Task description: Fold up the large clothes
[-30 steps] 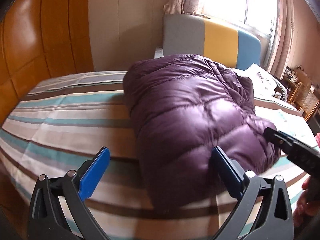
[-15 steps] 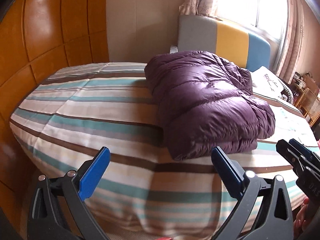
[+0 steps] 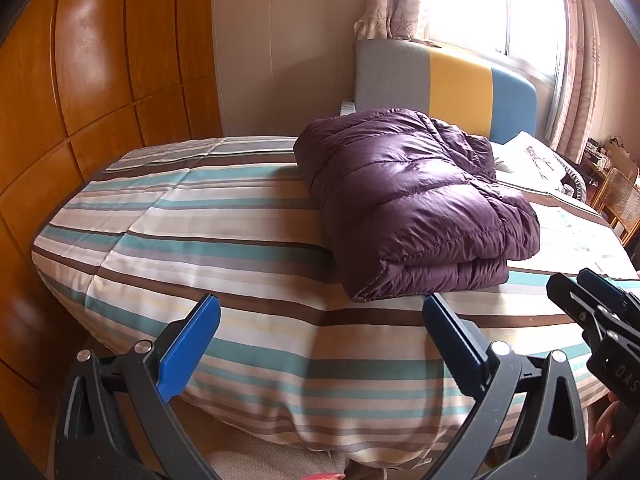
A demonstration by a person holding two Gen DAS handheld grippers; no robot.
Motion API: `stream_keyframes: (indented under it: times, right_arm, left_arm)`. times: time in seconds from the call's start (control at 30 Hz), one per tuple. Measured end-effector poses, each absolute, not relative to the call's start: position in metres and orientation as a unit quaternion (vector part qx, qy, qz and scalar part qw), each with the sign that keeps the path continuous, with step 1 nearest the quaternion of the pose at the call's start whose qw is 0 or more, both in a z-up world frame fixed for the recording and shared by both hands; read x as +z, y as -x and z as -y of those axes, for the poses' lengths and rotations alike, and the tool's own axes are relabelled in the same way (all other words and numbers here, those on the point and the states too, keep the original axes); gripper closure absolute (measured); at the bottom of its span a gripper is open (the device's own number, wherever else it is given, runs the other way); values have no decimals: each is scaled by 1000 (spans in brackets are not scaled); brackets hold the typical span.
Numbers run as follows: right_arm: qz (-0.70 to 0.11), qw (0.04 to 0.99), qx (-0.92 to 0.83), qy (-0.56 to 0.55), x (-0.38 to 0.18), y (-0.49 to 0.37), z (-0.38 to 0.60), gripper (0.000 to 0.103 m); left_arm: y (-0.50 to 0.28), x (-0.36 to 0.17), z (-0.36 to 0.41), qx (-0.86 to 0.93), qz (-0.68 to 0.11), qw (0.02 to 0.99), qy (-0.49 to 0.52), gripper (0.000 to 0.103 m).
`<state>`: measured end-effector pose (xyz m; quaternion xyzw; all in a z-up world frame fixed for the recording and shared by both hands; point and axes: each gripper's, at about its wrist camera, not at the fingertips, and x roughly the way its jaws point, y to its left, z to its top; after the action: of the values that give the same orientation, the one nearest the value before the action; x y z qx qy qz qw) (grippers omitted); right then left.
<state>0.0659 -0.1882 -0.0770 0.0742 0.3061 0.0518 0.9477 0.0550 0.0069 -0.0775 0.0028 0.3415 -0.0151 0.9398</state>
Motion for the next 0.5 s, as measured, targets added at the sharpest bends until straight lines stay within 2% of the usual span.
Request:
stream_keyframes:
  times: [0.03, 0.5]
  right_arm:
    - [-305, 948, 52, -74, -77, -66, 188, 25]
    - [-309, 947, 49, -76, -79, -67, 191, 25]
  left_arm:
    - [-54, -77, -7, -16, -340, 940, -3, 2]
    - [-51, -76, -4, -17, -341, 940, -5, 2]
